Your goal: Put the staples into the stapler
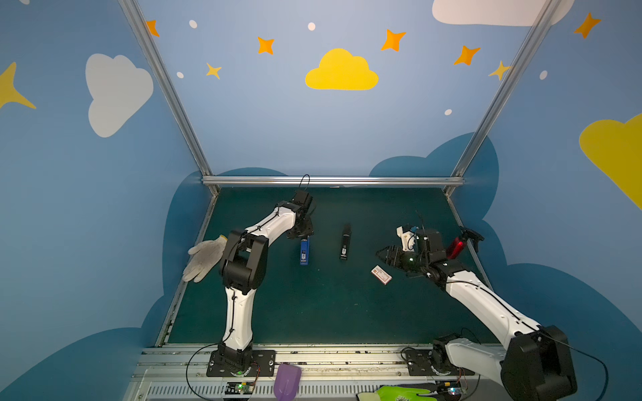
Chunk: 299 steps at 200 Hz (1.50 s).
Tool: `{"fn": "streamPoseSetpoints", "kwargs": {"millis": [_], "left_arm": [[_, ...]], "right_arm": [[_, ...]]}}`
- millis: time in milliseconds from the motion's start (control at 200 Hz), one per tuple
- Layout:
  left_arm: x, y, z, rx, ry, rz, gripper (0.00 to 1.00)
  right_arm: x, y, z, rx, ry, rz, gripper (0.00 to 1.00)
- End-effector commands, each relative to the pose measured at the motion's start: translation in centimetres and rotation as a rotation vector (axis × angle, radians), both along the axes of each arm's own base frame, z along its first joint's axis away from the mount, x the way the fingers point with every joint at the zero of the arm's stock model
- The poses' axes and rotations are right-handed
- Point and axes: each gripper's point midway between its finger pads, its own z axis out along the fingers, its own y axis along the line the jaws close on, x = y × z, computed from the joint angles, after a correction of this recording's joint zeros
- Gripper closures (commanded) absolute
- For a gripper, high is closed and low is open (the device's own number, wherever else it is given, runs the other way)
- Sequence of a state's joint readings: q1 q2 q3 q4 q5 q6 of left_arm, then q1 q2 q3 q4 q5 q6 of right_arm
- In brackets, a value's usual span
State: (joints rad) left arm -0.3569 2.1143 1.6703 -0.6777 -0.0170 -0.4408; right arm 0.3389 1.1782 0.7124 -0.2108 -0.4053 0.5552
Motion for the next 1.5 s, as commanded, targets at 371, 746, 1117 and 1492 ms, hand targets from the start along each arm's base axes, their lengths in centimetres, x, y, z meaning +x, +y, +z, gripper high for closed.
{"fn": "streamPoseSetpoints", "kwargs": {"millis": [371, 746, 1117, 1492], "left_arm": [[-0.4, 0.0, -1.4, 0.126, 0.092, -0.108, 0.93], [-6.1, 1.2, 2.2, 0.084, -0.010, -0.138, 0.96], [-9.8, 1.4, 5.7, -0.014, -0.122, -0.155, 0.96], [-10.7, 0.5, 7.8, -0.112, -0.195, -0.166, 0.96]], "right_arm": [[0.6, 5.9, -1.0, 0.000, 0.031, 0.121, 0.45], [3.8, 14.2, -1.9, 0.103, 0.175, 0.287, 0.55], [5.5, 21.7, -3.9, 0.252, 0.302, 0.412, 0.54], [4.6, 25.6, -3.0, 0.396, 0.347, 0.505, 0.55]]}}
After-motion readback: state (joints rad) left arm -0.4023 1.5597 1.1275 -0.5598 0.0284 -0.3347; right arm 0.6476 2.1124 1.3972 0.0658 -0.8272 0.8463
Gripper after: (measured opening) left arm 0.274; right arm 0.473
